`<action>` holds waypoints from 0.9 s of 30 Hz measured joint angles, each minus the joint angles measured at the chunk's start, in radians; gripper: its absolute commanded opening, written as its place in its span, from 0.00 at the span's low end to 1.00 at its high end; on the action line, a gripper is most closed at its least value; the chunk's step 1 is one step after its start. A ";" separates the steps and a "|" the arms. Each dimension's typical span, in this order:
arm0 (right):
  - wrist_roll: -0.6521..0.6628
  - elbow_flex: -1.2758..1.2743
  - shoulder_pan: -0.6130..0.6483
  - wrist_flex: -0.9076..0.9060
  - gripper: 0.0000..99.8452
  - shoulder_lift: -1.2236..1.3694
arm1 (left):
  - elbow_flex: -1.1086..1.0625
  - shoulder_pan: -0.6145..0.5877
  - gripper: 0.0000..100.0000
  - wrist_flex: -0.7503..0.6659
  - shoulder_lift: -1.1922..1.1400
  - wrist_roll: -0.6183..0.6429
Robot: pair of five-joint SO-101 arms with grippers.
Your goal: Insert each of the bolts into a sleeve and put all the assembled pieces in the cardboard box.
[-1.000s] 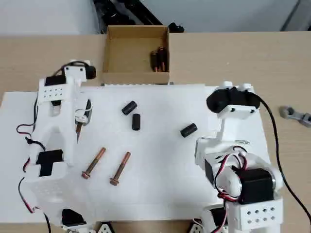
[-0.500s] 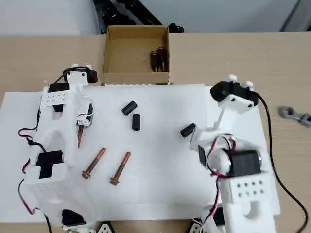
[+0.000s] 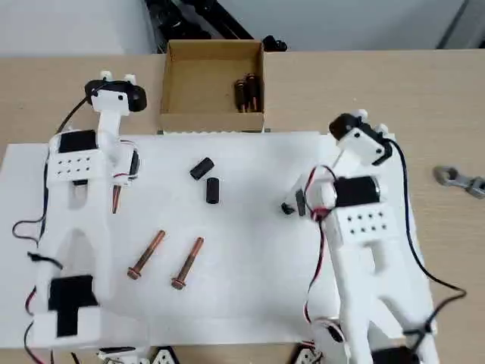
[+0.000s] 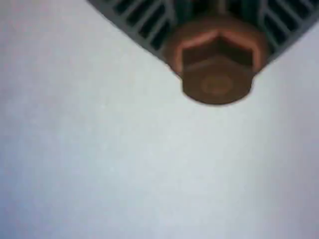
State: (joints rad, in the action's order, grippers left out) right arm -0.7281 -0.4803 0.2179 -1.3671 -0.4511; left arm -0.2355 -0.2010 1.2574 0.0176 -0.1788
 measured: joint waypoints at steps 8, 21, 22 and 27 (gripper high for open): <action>-0.132 0.160 0.002 0.000 0.19 0.244 | -0.153 0.000 0.01 -0.080 0.127 0.000; -0.249 0.307 0.098 0.003 0.19 0.450 | -0.192 0.000 0.01 -0.084 0.161 0.000; -0.249 0.307 0.098 0.003 0.19 0.462 | -0.192 0.000 0.01 -0.084 0.161 0.000; -0.253 0.307 0.101 0.003 0.19 0.505 | -0.192 0.000 0.01 -0.084 0.161 0.000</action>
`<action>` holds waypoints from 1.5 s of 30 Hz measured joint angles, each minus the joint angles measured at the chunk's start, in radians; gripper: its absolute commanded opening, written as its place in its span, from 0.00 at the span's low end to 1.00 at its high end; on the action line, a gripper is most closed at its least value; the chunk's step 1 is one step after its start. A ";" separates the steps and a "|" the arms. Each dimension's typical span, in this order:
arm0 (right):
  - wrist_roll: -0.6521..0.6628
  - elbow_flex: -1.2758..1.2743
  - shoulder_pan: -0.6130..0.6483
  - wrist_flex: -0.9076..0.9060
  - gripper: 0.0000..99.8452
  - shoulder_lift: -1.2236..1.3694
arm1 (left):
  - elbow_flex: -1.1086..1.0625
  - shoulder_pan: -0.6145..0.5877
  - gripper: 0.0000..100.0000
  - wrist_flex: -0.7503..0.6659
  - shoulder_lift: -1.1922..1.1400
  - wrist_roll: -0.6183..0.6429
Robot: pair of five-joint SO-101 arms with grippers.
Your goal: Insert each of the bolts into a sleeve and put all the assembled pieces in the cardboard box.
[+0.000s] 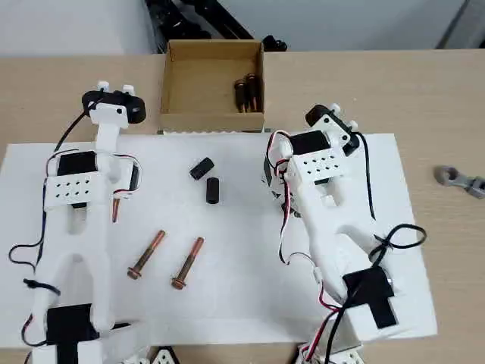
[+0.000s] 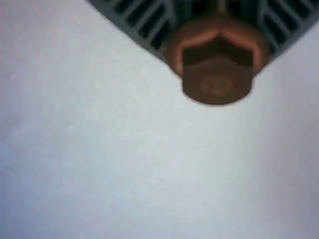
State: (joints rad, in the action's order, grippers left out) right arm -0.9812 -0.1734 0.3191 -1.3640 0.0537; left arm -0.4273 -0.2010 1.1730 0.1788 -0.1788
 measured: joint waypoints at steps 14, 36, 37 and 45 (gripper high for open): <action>0.000 0.000 -0.077 0.041 0.19 0.063 | 0.000 0.000 0.01 0.000 0.000 0.000; -0.003 0.002 -0.052 0.100 0.19 0.112 | 0.000 0.000 0.01 0.000 0.000 0.000; -0.003 0.002 -0.054 0.100 0.19 0.112 | 0.000 0.000 0.01 0.000 0.000 0.000; -0.003 0.002 -0.054 0.100 0.19 0.112 | 0.000 0.000 0.01 0.000 0.000 0.000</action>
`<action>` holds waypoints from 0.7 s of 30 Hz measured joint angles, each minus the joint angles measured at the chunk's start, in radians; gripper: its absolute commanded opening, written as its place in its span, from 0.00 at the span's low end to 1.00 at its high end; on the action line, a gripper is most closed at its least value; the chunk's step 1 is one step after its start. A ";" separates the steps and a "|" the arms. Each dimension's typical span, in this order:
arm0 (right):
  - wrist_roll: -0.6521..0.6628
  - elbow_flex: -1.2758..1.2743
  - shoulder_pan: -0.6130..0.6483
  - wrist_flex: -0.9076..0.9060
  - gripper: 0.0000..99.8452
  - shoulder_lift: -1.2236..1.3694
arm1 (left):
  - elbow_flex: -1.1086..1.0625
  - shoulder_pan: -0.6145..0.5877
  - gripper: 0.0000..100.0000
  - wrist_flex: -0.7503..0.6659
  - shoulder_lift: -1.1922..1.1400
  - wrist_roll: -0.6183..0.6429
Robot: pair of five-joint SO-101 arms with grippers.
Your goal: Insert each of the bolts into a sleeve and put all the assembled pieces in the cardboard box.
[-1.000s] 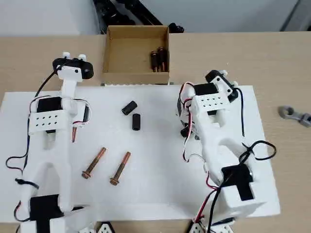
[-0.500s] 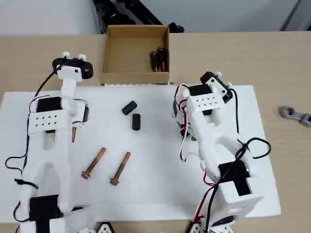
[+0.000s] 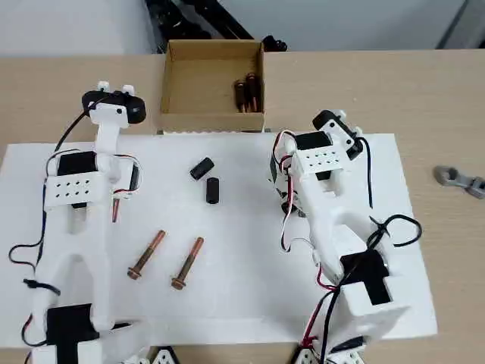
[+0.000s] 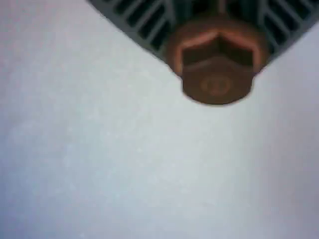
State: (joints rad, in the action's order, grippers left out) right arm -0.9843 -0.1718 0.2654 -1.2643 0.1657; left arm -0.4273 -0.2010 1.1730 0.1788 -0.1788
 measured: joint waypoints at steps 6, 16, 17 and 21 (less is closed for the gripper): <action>0.000 0.000 0.000 0.006 0.19 0.000 | 0.000 0.000 0.01 0.000 0.000 0.000; 0.000 0.000 0.000 0.008 0.19 0.063 | 0.000 0.000 0.01 0.000 0.000 0.000; 0.000 0.002 0.000 0.009 0.19 0.075 | 0.000 0.000 0.01 0.000 0.000 0.000; 0.000 0.023 0.002 0.008 0.19 0.094 | 0.000 0.000 0.01 0.000 0.000 0.000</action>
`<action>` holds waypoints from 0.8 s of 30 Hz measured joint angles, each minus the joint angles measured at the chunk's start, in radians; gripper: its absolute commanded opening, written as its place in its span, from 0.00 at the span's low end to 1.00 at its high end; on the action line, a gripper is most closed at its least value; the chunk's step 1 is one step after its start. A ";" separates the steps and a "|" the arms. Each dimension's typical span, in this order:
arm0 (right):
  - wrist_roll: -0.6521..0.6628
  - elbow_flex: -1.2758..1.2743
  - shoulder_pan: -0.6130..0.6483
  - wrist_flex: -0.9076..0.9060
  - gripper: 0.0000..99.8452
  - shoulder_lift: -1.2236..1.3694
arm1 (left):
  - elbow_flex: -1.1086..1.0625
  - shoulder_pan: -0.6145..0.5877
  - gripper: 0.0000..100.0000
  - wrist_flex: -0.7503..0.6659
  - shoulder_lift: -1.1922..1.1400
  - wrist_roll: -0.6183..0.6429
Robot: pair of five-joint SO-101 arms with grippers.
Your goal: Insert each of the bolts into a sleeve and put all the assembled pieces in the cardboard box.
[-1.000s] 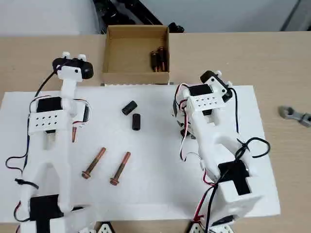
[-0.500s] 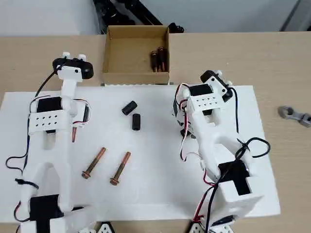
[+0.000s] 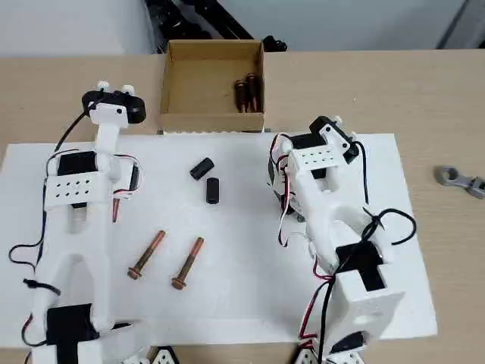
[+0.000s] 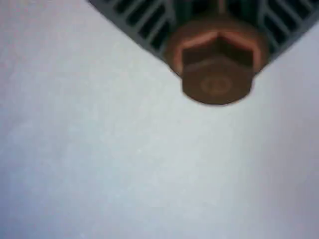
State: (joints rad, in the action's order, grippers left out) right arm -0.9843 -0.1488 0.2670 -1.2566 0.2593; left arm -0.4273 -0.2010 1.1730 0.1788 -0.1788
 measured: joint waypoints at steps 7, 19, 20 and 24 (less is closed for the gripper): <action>0.000 0.000 0.000 0.000 0.19 0.005 | 0.000 0.000 0.01 0.000 0.000 0.000; 0.000 -0.006 -0.009 -0.006 0.03 0.009 | 0.000 0.000 0.01 0.000 0.000 0.000; 0.000 -0.006 -0.009 -0.006 0.02 0.011 | 0.000 0.000 0.01 0.000 0.000 0.000; 0.000 -0.006 -0.011 -0.006 0.01 0.011 | 0.000 0.000 0.01 0.000 0.000 0.000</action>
State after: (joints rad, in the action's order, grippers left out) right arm -0.9843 -0.1550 0.2562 -1.2628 0.2700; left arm -0.4273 -0.2010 1.1730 0.1788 -0.1788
